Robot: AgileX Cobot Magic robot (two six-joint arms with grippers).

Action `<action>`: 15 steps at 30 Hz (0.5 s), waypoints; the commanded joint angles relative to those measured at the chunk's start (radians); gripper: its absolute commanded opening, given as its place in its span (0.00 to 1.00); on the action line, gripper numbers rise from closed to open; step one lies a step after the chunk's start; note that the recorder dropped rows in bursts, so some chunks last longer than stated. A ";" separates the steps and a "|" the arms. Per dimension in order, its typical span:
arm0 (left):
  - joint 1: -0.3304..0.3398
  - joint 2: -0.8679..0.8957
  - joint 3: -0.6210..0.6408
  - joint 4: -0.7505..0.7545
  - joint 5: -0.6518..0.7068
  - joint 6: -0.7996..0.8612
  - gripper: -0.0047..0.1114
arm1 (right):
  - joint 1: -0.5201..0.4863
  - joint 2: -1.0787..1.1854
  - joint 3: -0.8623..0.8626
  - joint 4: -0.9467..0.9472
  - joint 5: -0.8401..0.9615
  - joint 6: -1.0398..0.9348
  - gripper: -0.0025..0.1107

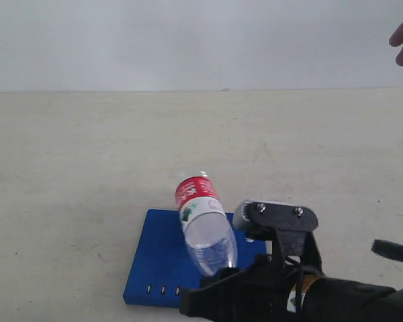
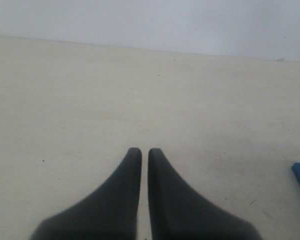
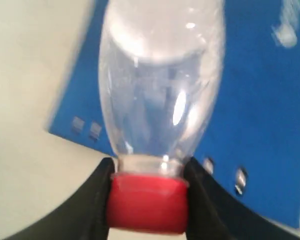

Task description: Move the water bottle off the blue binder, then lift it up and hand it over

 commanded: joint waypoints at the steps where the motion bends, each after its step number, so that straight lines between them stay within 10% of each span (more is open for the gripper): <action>1: 0.002 -0.003 0.000 0.002 -0.003 0.003 0.08 | -0.001 -0.172 -0.003 0.094 -0.151 -0.153 0.02; 15: 0.002 -0.003 0.000 0.002 -0.003 0.003 0.08 | -0.001 -0.207 -0.003 0.594 -0.479 -0.701 0.02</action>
